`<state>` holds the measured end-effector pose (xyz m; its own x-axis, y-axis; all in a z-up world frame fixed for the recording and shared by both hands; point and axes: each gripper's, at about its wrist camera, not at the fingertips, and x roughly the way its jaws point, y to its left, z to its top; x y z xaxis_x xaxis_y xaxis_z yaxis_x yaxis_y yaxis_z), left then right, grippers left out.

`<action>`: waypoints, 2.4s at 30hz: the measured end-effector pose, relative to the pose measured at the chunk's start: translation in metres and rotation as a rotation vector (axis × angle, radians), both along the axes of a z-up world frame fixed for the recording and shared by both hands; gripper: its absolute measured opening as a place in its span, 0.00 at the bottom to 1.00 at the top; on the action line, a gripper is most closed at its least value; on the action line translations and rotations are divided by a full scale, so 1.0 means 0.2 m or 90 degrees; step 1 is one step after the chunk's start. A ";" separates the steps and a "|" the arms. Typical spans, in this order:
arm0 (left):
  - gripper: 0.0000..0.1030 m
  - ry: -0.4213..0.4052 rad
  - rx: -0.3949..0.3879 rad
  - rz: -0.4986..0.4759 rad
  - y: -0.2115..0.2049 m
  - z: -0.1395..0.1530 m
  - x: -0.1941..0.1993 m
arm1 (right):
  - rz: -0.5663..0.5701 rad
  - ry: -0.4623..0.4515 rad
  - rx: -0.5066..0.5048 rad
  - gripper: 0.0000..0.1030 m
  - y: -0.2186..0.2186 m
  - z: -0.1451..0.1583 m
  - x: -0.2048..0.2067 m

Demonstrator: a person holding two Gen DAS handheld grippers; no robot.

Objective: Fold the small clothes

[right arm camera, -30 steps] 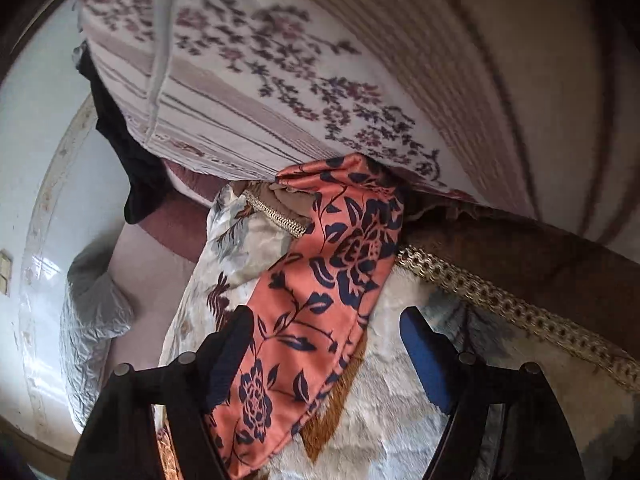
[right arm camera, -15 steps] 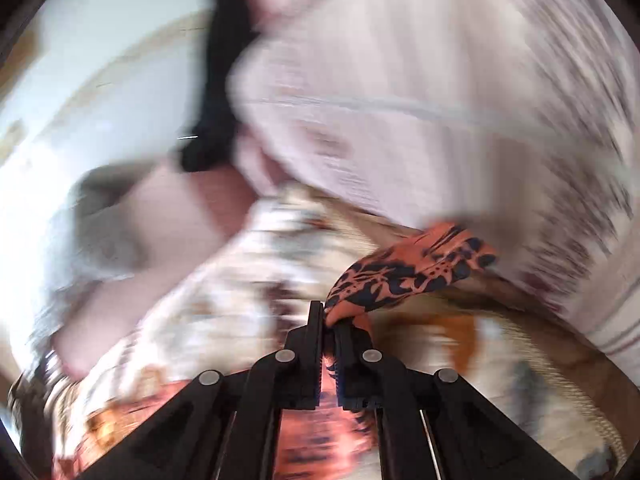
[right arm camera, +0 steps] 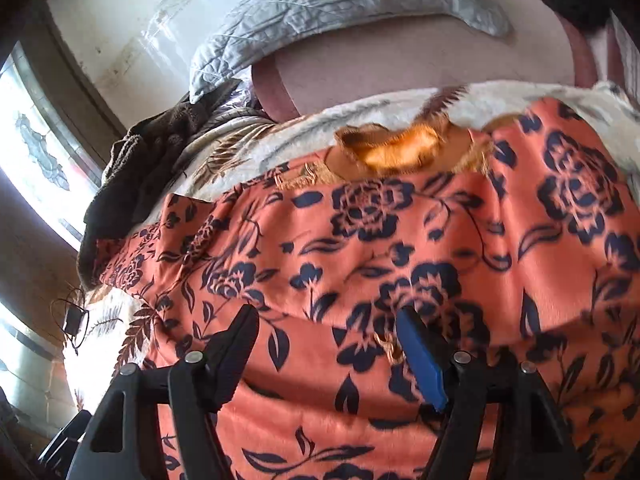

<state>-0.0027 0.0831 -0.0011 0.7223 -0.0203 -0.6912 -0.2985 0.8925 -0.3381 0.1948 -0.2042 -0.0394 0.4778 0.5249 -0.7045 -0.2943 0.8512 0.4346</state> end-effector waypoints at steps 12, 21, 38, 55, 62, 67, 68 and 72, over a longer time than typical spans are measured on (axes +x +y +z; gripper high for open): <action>1.00 -0.010 -0.094 -0.089 -0.06 0.23 0.52 | -0.159 -0.064 0.195 0.79 -0.62 0.20 -0.31; 0.61 0.214 -0.244 -0.021 -0.04 -0.28 1.10 | -0.158 -0.058 0.260 0.79 -0.70 0.22 -0.25; 0.08 0.142 -0.040 0.022 -0.04 -0.28 0.77 | -0.231 -0.008 0.262 0.79 -0.85 0.10 -0.22; 0.79 0.001 -0.167 0.054 0.46 0.04 0.47 | -0.232 0.087 0.286 0.88 -0.84 0.05 0.01; 0.78 -0.059 -0.385 0.312 1.38 -0.13 0.32 | -0.094 0.059 0.214 0.88 -0.52 0.11 -0.27; 0.64 -0.054 -0.461 0.380 1.68 -0.30 0.38 | -0.046 0.023 0.173 0.88 -0.41 0.12 -0.28; 0.62 -0.058 -0.460 0.379 1.70 -0.31 0.40 | -0.042 0.020 0.167 0.88 -0.40 0.12 -0.28; 0.41 -0.044 -0.437 0.400 1.77 -0.30 0.47 | -0.035 0.022 0.164 0.88 -0.36 0.10 -0.25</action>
<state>0.0919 0.4372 -0.0617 0.7781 -0.0002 -0.6281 -0.6186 0.1726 -0.7665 0.1447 -0.2771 -0.0192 0.4888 0.6630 -0.5670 -0.2315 0.7252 0.6485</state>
